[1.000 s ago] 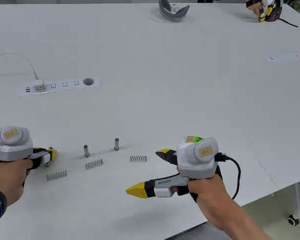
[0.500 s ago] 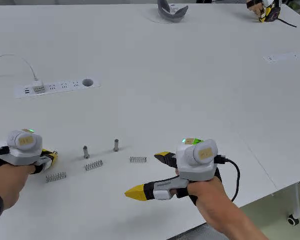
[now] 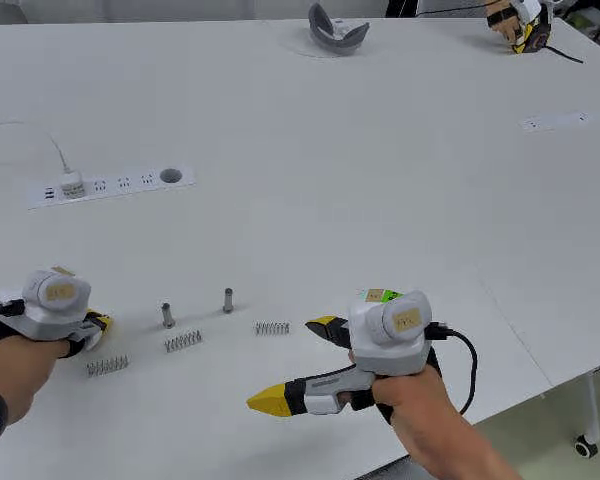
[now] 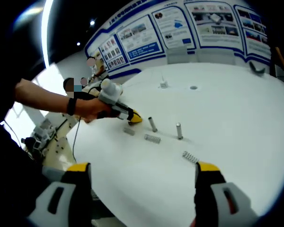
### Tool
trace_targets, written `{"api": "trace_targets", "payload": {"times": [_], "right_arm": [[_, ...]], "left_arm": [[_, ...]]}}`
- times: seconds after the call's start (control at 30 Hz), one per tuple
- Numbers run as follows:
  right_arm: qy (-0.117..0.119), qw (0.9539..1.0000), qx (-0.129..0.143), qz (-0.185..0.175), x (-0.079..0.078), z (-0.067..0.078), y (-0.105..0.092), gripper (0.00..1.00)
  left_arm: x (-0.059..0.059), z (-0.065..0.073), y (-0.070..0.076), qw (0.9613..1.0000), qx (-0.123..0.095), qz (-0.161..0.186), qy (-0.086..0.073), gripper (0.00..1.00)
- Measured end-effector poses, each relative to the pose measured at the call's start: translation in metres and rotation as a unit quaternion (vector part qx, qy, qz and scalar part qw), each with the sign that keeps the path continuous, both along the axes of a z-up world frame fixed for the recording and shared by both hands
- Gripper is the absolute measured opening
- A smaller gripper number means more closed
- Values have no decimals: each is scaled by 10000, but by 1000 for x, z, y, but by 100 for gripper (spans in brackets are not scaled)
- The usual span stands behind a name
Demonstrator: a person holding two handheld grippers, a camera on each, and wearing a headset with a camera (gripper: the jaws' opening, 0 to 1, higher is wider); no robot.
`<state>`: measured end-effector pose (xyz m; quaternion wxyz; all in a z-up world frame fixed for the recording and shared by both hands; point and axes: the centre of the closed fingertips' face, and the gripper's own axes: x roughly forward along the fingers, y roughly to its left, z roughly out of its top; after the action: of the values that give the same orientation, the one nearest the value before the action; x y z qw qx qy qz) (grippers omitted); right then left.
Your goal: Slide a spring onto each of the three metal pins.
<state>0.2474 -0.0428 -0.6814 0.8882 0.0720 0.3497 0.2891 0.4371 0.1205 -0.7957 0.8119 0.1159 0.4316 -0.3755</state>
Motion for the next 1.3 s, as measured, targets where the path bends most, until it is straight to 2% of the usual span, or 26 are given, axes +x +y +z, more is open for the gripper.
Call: {"api": "trace_targets", "payload": {"times": [0.03, 0.07, 0.13, 0.27, 0.67, 1.0, 1.3], "right_arm": [[10, 10000, 4, -1, 0, -1, 0, 92], [21, 10000, 10, 2, 0, -1, 1, 92], [31, 10000, -2, 25, -1, -2, 2, 92], [13, 10000, 25, 9, 1, -2, 3, 92], [15, 10000, 62, 24, 0, -3, 5, 92], [8, 10000, 89, 29, -1, -4, 6, 92], [-6, 9999, 116, 50, -1, -4, 10, 92]], "left_arm": [[3, 2, 1, 9993, -198, 296, 81, 7], [5, 3, 3, 9996, -131, 240, -55, 7], [2, 4, 3, 9999, -1, 33, -135, 7], [3, 12, 4, 9997, -62, 19, -218, 7], [-1, 24, 11, 9993, -202, 173, -253, 7], [-11, 31, 19, 9989, -228, 217, -358, 7], [-13, 37, 33, 9984, -256, 282, -417, 7]]}}
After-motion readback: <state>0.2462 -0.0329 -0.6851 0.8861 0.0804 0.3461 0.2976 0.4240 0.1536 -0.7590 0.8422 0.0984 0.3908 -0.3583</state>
